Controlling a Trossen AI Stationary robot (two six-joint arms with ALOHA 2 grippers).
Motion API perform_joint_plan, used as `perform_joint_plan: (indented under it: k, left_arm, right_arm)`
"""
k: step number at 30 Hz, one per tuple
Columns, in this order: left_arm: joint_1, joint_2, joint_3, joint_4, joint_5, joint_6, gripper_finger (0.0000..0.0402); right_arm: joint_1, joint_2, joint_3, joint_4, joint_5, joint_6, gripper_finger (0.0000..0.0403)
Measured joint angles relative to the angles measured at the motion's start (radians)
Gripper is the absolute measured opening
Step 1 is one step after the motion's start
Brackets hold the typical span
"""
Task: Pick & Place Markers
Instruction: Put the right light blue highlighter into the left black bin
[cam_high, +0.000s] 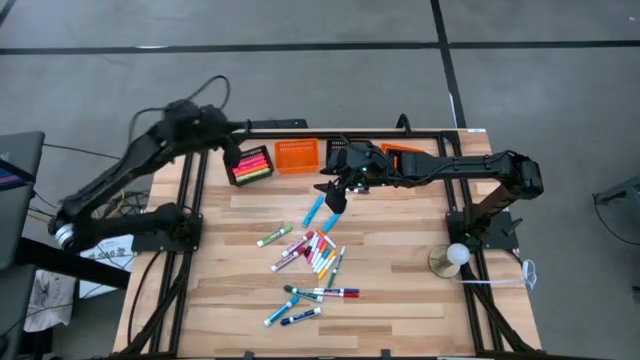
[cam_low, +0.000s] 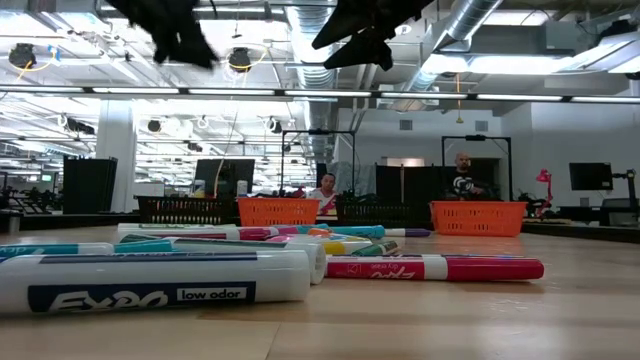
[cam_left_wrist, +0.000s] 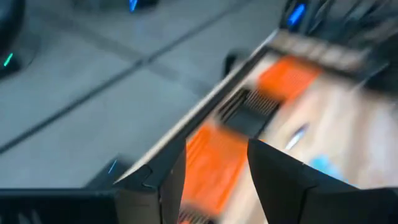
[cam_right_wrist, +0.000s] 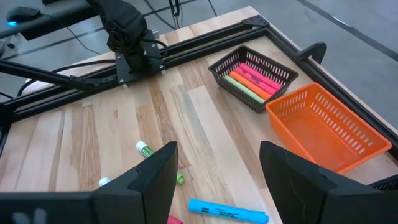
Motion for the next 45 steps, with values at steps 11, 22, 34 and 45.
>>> perform_joint_plan:
  k: [11,22,34,45]
  left_arm:
    - [-0.202,-0.138,0.000,0.072,0.084,-0.039,0.0172]
    - [-0.230,-0.134,0.000,0.079,0.082,-0.035,0.0172]
    - [-0.230,-0.134,0.000,0.078,0.055,-0.035,0.0172]
    - [-0.230,-0.134,0.000,0.070,0.055,-0.034,0.0172]
  right_arm:
    - [0.000,0.000,0.000,0.000,0.000,0.002,0.0212]
    - [0.001,0.000,0.000,-0.168,-0.014,0.417,0.0180]
    - [0.013,0.004,-0.001,-0.336,-0.055,1.167,0.0133]
    - [0.059,0.004,-0.006,-0.345,-0.052,1.295,0.0118]
